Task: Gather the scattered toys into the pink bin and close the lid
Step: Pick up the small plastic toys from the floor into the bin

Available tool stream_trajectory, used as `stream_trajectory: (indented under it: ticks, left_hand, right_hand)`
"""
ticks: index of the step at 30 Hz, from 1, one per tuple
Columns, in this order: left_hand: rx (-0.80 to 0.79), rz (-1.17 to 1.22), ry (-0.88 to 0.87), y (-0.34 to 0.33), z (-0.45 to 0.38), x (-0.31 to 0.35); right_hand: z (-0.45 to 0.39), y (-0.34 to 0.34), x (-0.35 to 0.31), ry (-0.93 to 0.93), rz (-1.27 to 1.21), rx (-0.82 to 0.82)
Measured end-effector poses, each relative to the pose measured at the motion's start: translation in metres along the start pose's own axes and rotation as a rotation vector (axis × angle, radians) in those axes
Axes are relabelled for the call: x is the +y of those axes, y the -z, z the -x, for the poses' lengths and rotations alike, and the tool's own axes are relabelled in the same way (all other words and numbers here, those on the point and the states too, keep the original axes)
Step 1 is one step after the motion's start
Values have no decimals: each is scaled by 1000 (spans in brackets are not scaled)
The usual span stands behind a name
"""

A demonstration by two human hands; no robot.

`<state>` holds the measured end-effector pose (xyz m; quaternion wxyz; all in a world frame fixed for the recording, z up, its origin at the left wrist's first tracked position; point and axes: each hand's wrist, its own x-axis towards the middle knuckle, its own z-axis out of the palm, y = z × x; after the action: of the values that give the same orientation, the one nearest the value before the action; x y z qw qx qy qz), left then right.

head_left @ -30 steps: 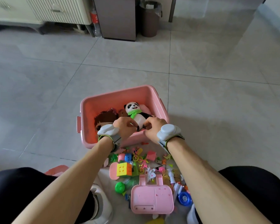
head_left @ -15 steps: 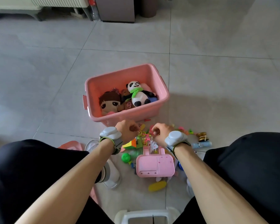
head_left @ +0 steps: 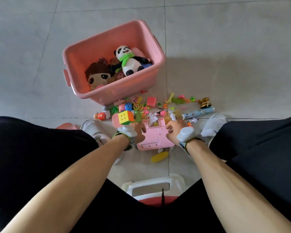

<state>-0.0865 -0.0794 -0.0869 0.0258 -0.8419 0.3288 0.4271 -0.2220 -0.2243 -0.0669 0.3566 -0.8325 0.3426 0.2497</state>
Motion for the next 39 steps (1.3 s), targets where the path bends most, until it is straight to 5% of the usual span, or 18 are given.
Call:
stream_trajectory:
  ticks: [9,16,27,39]
  left_hand:
    - [-117,-248,-34,-50,-27,12]
    - [-54,-451,-82,-79,-34,19]
    - [-56,-394,-250,-88,-41,25]
    - [21,-302,-104,-94,-44,26]
  right_hand:
    - [2,-22,38,-89,75,-61]
    - [1,-34,37,-99,48,-114]
    - [5,-27,36,-143,44,-133]
    - [20,-27,28,-117,-39,-85]
